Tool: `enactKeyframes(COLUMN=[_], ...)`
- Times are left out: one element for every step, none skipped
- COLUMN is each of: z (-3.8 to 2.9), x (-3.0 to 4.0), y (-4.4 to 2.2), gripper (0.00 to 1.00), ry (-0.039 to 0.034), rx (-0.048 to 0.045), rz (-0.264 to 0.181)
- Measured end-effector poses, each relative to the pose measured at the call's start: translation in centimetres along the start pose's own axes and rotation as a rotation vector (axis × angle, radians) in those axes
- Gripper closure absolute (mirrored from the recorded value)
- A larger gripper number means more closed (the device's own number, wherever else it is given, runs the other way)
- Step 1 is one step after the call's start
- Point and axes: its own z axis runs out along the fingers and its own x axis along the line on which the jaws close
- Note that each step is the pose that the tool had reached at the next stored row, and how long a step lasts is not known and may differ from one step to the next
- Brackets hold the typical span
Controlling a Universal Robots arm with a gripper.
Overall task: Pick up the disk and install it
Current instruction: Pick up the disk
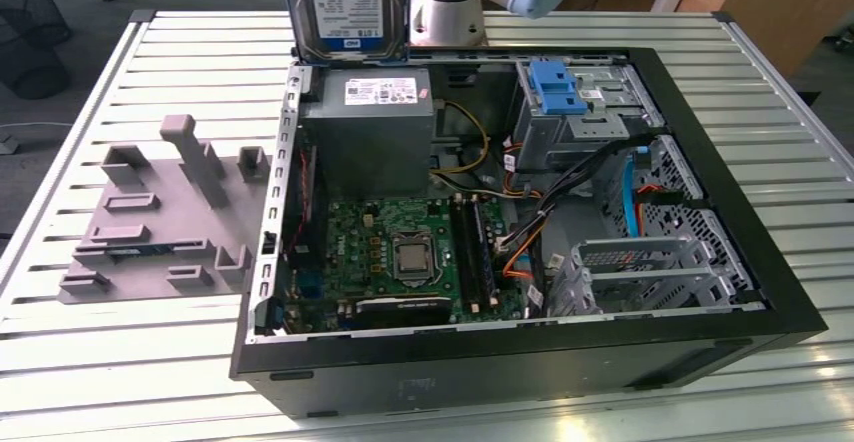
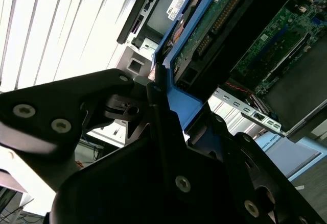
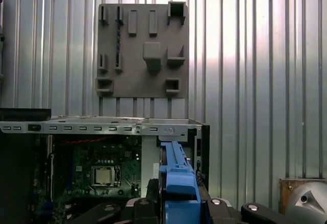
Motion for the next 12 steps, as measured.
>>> enactKeyframes(z=[0.0, -0.01, -0.01, -0.01, -0.01, -0.01, -0.01, -0.01, -0.01, -0.01, -0.01, -0.01], x=[0.17, 0.33, 0.5, 0.65, 0.74, 0.78, 0.78, 0.78, 0.78, 0.79, 0.79, 0.79], y=[0.01, 0.01, 0.01, 0.01, 0.01, 0.0, 0.0, 0.0, 0.0, 0.0, 0.01, 0.01], gripper=[0.64, 0.64, 0.64, 0.64, 0.64, 0.64, 0.64, 0.64, 0.64, 0.64, 0.64, 0.64], ry=[0.0, 0.0, 0.0, 0.0, -0.0001, 0.0, 0.0, 0.0, 0.0, 0.0, 0.0, 0.0], rx=[0.0, 0.0, -0.0001, 0.0, 0.0, 0.0, 0.0, 0.0, 0.0, 0.0, 0.0, 0.0], rz=[0.0, 0.0, 0.0, 0.0, 0.0, 0.0, 0.0, 0.0, 0.0, 0.0, 0.0, 0.0])
